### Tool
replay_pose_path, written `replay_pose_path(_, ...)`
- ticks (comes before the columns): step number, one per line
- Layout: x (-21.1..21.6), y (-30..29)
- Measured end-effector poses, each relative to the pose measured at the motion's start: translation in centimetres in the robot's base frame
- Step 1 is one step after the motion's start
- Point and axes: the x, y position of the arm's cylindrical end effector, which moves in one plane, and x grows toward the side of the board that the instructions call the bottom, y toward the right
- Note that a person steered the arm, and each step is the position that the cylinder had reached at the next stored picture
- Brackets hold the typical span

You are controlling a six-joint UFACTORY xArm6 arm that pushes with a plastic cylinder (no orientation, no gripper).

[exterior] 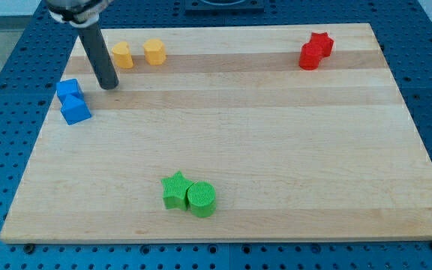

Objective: Separate blue cube and blue triangle

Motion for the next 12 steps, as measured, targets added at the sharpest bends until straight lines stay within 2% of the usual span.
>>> replay_pose_path(1,-0.4,-8.4)
replay_pose_path(2,1.1,-4.9)
replay_pose_path(3,4.9,-1.8)
replay_pose_path(4,6.9,-6.5)
replay_pose_path(8,4.8,-9.1)
replay_pose_path(9,7.7,-9.0)
replay_pose_path(12,9.8,-9.0)
